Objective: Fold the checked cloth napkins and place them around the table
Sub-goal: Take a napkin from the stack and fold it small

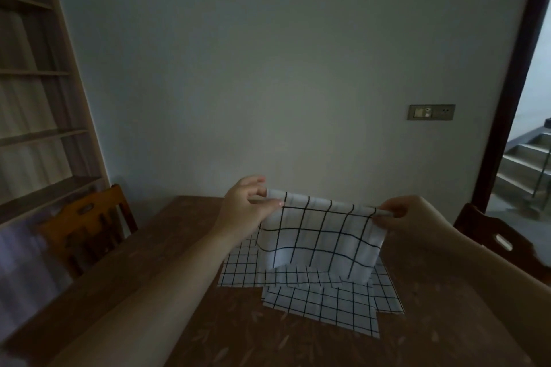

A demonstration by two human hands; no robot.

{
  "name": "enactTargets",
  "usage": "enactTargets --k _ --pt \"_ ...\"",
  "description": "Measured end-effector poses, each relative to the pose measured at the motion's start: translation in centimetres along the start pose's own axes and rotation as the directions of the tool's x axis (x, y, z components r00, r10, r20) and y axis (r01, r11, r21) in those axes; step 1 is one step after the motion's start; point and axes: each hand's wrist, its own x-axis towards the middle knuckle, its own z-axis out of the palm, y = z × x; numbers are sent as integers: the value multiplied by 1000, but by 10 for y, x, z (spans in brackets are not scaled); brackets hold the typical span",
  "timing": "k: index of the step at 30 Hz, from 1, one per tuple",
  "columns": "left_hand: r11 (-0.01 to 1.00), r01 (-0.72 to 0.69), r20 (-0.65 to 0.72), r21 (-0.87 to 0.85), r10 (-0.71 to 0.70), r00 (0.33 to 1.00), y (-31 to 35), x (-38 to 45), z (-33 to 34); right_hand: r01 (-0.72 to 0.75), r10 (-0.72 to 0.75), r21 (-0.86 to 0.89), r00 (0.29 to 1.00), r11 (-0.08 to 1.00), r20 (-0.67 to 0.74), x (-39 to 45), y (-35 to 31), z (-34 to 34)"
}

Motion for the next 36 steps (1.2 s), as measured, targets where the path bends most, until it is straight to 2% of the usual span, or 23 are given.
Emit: enactTargets --k 2,3,4,7,10,13,16,19,23,25,33,36 --pt "995 -61 56 -78 65 996 14 -4 2 90 -57 -234 988 968 143 0 -10 1" --pt "992 -97 81 -79 104 991 20 -5 5 165 -109 -309 976 937 191 1 -22 5" --pt "989 -133 99 -70 140 985 26 -4 9 225 -167 -303 964 926 205 0 -35 11" --pt "982 -168 142 -90 179 974 36 -2 20 278 -276 5 953 961 129 2 -76 30" --pt "984 -165 191 -62 174 966 35 -3 14 350 -362 129 929 928 79 6 -87 35" --pt "990 -143 246 16 135 960 29 -9 -5 285 -317 289 946 914 70 8 -75 28" --pt "986 -160 255 55 141 957 22 -15 -15 321 -349 297 936 900 47 7 -69 26" --pt "984 -158 243 86 133 961 25 -17 -16 344 -397 330 912 879 107 -1 -84 22" --pt "978 -173 238 117 141 961 33 -15 -19 527 -527 12 848 849 51 1 -94 23" --pt "975 -191 224 118 161 961 34 -16 -22 521 -520 -51 853 852 43 3 -94 22" --pt "979 -128 166 157 101 981 26 -24 -44 365 -369 88 929 927 35 -3 -87 4" --pt "994 -97 88 58 91 992 24 -24 -43 325 -326 113 945 939 -6 -6 -84 4"
